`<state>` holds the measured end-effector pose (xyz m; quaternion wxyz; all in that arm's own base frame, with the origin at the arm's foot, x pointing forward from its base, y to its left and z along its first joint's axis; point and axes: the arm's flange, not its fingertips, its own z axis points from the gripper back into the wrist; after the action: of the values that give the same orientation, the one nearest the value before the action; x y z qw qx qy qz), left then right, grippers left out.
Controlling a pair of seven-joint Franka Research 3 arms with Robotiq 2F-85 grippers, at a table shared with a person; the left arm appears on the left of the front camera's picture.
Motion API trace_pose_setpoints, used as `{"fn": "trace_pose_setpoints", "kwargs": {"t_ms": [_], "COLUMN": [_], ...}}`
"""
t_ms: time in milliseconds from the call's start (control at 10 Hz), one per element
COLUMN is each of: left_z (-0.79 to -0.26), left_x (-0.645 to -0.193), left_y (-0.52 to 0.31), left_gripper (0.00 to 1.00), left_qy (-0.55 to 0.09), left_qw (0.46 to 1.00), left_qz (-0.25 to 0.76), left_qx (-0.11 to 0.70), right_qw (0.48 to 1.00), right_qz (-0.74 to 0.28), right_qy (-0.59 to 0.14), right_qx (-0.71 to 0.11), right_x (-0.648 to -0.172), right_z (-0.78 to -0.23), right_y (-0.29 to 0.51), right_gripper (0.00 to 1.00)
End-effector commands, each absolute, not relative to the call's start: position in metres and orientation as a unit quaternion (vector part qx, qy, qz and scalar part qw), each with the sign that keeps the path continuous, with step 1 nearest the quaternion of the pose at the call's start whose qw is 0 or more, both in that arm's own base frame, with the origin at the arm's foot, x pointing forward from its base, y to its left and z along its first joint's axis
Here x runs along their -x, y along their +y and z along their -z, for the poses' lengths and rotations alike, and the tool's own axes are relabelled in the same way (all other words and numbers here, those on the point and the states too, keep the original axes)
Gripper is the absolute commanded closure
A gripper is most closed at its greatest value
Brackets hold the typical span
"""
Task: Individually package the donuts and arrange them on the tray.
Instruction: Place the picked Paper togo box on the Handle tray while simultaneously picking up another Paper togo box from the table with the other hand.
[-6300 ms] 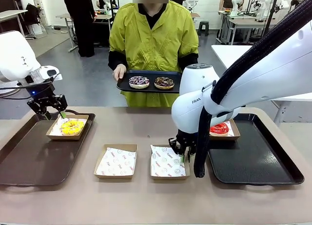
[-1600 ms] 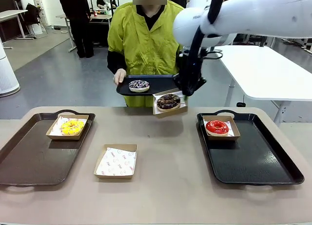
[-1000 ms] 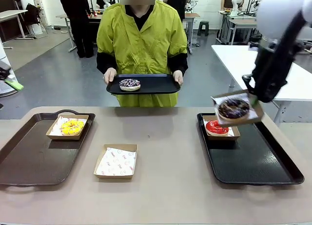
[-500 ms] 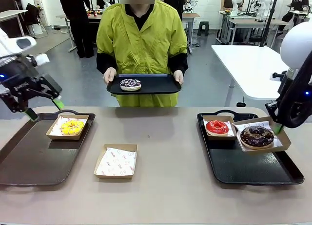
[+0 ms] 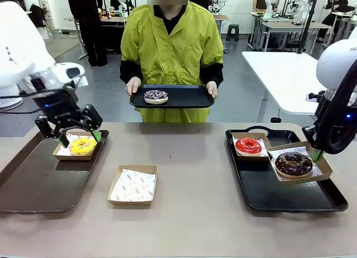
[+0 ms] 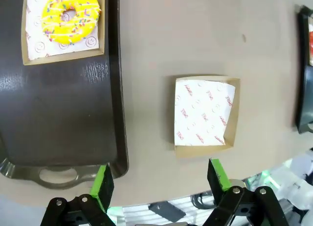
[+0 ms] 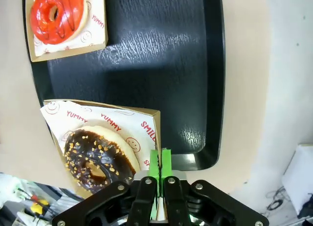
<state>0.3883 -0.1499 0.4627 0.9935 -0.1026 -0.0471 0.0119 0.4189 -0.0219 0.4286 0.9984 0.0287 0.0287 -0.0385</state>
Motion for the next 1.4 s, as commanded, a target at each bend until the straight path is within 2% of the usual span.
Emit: {"fn": "trace_pose_setpoints", "kwargs": {"t_ms": [0, 400, 600, 700, 800, 1300], "left_z": [-0.432, -0.378, -0.358, -0.358, -0.365, -0.365], "left_x": [-0.386, -0.382, -0.382, -0.385, -0.381, -0.381], "left_y": [-0.175, -0.207, -0.217, -0.212, -0.211, -0.211], "left_gripper": [0.00, 0.00, 0.00, 0.00, 0.00, 0.00], "left_qy": [-0.054, -0.031, -0.041, -0.048, -0.020, -0.020], "left_qw": [0.997, 0.999, 0.998, 0.996, 0.998, 0.998], "left_qz": [-0.021, -0.008, 0.001, 0.005, 0.009, 0.009], "left_qx": [0.059, 0.045, 0.049, 0.080, 0.057, 0.057], "right_qw": [0.998, 0.998, 0.998, 0.998, 0.998, 0.998], "right_qz": [0.039, 0.039, 0.039, 0.039, 0.039, 0.039], "right_qy": [0.027, 0.027, 0.027, 0.027, 0.027, 0.027], "right_qx": [-0.029, -0.029, -0.029, -0.029, -0.029, -0.029], "right_x": [-0.416, -0.416, -0.416, -0.416, -0.416, -0.416], "right_z": [-0.434, -0.434, -0.434, -0.434, -0.434, -0.434], "right_y": [-0.022, -0.022, -0.022, -0.022, -0.022, -0.022], "right_gripper": [0.99, 0.99, 0.99, 0.99, 0.99, 0.99]}}
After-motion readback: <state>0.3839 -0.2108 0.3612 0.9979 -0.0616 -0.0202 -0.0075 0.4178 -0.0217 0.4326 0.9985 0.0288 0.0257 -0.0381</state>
